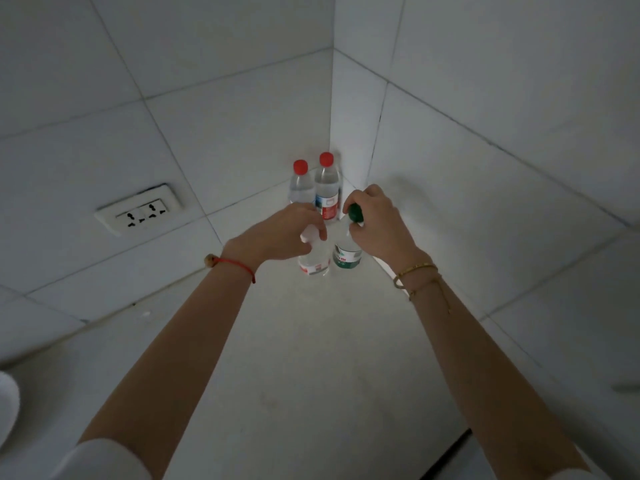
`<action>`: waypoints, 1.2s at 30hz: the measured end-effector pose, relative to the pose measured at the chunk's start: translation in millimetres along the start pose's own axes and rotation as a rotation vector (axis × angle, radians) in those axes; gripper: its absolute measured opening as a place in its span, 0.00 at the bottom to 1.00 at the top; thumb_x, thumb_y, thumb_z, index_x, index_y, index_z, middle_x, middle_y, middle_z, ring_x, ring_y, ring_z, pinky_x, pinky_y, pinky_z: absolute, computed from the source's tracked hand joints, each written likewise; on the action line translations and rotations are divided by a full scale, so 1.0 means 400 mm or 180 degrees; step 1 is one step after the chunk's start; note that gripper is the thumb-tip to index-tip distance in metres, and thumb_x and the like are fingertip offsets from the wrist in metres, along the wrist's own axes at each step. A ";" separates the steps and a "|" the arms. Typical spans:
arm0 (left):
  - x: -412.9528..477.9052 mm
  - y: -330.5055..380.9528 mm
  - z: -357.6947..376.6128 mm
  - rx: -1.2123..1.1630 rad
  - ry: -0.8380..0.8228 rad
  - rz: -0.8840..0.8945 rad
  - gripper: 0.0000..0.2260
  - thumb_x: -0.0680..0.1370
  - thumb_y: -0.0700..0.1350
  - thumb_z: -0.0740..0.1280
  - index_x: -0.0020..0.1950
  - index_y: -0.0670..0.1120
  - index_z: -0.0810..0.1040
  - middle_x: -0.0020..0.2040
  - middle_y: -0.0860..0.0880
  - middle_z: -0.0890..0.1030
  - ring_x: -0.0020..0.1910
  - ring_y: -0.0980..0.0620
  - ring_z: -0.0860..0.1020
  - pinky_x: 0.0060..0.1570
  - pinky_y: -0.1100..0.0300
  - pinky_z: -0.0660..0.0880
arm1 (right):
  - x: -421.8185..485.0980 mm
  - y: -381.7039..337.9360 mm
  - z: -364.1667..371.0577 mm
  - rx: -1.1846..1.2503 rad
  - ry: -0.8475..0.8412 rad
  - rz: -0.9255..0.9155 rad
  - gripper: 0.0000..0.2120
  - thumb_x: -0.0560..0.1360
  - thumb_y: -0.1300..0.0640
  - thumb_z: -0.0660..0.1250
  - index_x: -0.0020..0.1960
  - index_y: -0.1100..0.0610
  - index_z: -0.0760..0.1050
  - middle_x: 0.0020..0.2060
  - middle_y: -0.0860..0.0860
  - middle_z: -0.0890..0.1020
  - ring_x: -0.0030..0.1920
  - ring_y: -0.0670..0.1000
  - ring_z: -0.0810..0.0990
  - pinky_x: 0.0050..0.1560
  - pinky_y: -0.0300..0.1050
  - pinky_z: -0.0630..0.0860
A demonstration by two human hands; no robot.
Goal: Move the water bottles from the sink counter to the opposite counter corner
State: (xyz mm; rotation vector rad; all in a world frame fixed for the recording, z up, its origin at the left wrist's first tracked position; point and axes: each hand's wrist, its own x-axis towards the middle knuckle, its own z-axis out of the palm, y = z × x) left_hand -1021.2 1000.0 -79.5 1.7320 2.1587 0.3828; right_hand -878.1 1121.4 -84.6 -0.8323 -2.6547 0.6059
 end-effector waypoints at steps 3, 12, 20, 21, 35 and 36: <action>0.086 -0.033 0.002 0.0025 -0.0028 0.0083 0.12 0.70 0.34 0.70 0.51 0.46 0.80 0.50 0.56 0.70 0.51 0.55 0.69 0.56 0.62 0.67 | 0.080 0.026 0.033 -0.0067 -0.0120 0.0025 0.13 0.72 0.66 0.67 0.55 0.58 0.73 0.52 0.55 0.71 0.43 0.50 0.72 0.48 0.38 0.68; 0.260 -0.126 -0.001 0.0076 -0.0006 0.0181 0.14 0.69 0.34 0.69 0.50 0.49 0.79 0.55 0.53 0.73 0.54 0.54 0.71 0.56 0.64 0.67 | 0.247 0.092 0.100 -0.0222 -0.0262 0.0014 0.13 0.71 0.69 0.65 0.54 0.60 0.72 0.53 0.58 0.71 0.44 0.52 0.72 0.53 0.43 0.74; 0.306 -0.150 -0.033 0.0100 0.0107 0.0203 0.15 0.70 0.31 0.67 0.53 0.45 0.81 0.51 0.53 0.71 0.51 0.54 0.70 0.51 0.68 0.64 | 0.313 0.095 0.115 -0.0303 -0.0249 -0.0059 0.15 0.71 0.68 0.66 0.56 0.60 0.72 0.58 0.59 0.71 0.49 0.57 0.78 0.57 0.44 0.74; 0.306 -0.152 -0.033 0.0088 0.0109 0.0174 0.15 0.70 0.32 0.67 0.53 0.45 0.81 0.51 0.53 0.71 0.51 0.54 0.70 0.49 0.69 0.64 | 0.316 0.092 0.117 -0.0330 -0.0244 -0.0070 0.15 0.71 0.68 0.67 0.56 0.60 0.72 0.58 0.60 0.71 0.49 0.57 0.78 0.56 0.44 0.74; 0.277 -0.153 0.005 -0.0238 0.0363 -0.0001 0.21 0.72 0.35 0.69 0.62 0.50 0.75 0.61 0.48 0.74 0.59 0.48 0.73 0.60 0.55 0.73 | 0.305 0.101 0.132 -0.0475 -0.0155 -0.0085 0.21 0.73 0.64 0.68 0.64 0.59 0.69 0.63 0.59 0.70 0.53 0.59 0.80 0.57 0.47 0.77; 0.275 -0.152 0.007 -0.0304 0.0386 -0.0042 0.23 0.72 0.36 0.69 0.64 0.50 0.73 0.63 0.48 0.73 0.60 0.48 0.72 0.61 0.53 0.73 | 0.303 0.103 0.134 -0.0446 -0.0113 -0.0058 0.22 0.73 0.64 0.68 0.65 0.59 0.68 0.64 0.59 0.70 0.53 0.58 0.80 0.56 0.46 0.77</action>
